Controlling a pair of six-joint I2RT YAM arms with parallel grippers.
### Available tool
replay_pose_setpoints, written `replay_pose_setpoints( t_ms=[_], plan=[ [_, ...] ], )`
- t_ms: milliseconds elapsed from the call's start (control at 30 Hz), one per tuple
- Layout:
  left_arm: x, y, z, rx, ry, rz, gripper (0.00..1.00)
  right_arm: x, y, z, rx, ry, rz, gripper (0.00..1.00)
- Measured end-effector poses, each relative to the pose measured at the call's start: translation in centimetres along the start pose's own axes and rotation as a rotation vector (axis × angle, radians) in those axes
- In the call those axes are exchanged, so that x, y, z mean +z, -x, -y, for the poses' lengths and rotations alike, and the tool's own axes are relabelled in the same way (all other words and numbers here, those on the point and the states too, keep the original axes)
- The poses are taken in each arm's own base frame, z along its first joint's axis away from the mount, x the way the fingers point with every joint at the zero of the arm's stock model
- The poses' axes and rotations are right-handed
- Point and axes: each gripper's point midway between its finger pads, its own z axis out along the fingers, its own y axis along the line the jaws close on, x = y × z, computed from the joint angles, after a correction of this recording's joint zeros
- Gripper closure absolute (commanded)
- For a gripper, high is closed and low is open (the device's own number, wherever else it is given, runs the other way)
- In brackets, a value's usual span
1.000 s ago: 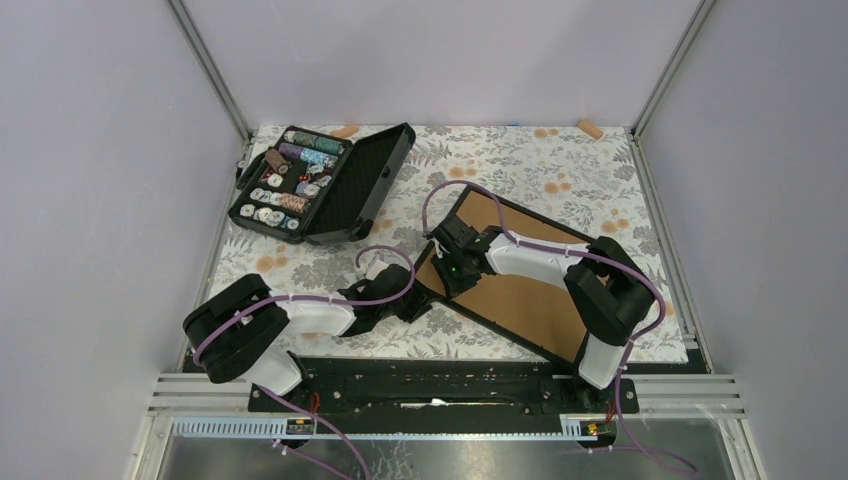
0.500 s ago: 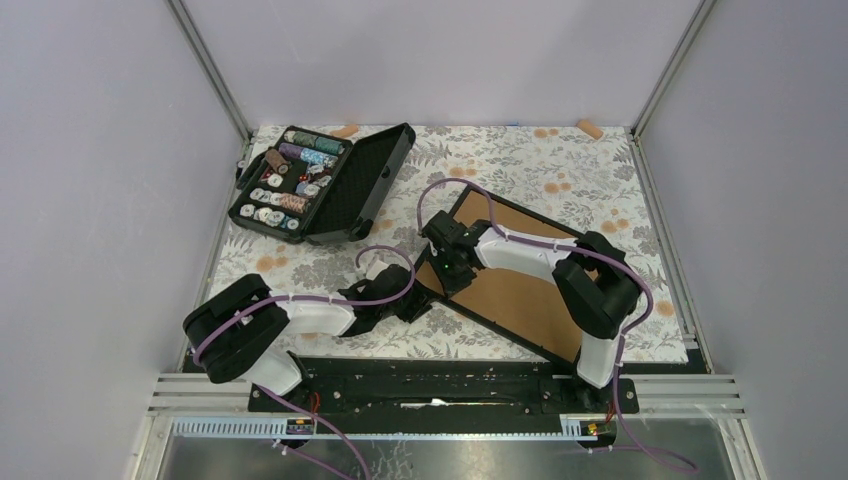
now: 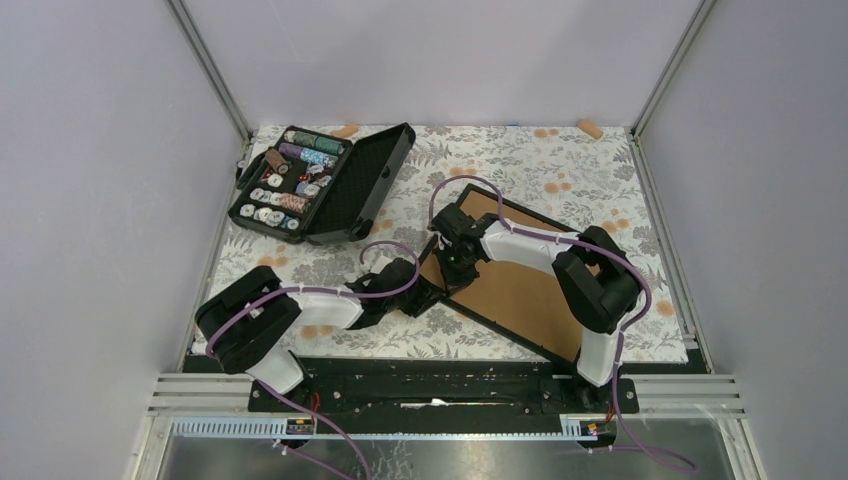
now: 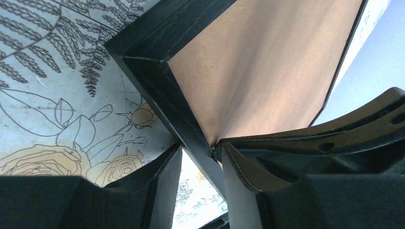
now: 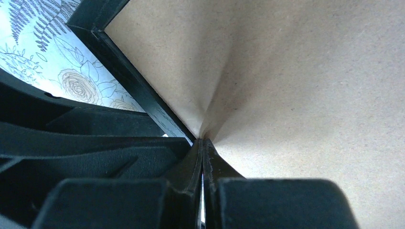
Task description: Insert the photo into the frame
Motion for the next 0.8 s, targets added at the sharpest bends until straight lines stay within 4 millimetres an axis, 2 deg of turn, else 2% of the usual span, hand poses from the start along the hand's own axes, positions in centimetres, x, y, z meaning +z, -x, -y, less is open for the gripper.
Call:
replay_pose_setpoints(
  t_ms=[133, 200, 367, 533, 800],
  plan=[
    [0.08, -0.06, -0.31, -0.019, 0.012, -0.007, 0.68, -0.1, 0.12, -0.04, -0.002, 0.025, -0.002, 1.0],
    [0.06, 0.02, -0.57, -0.025, 0.02, -0.003, 0.71, -0.15, 0.13, -0.08, -0.005, 0.031, -0.003, 0.96],
    [0.05, 0.12, -0.63, -0.027, 0.025, 0.005, 0.73, -0.23, 0.17, -0.06, -0.026, 0.032, -0.001, 0.93],
    [0.07, 0.14, -0.6, -0.024, 0.032, 0.009, 0.74, -0.17, 0.21, 0.02, -0.05, 0.02, -0.012, 1.0],
    [0.07, 0.18, -0.92, -0.023, 0.038, 0.01, 0.76, 0.27, 0.41, 0.13, -0.134, -0.069, -0.01, 1.0]
  ],
)
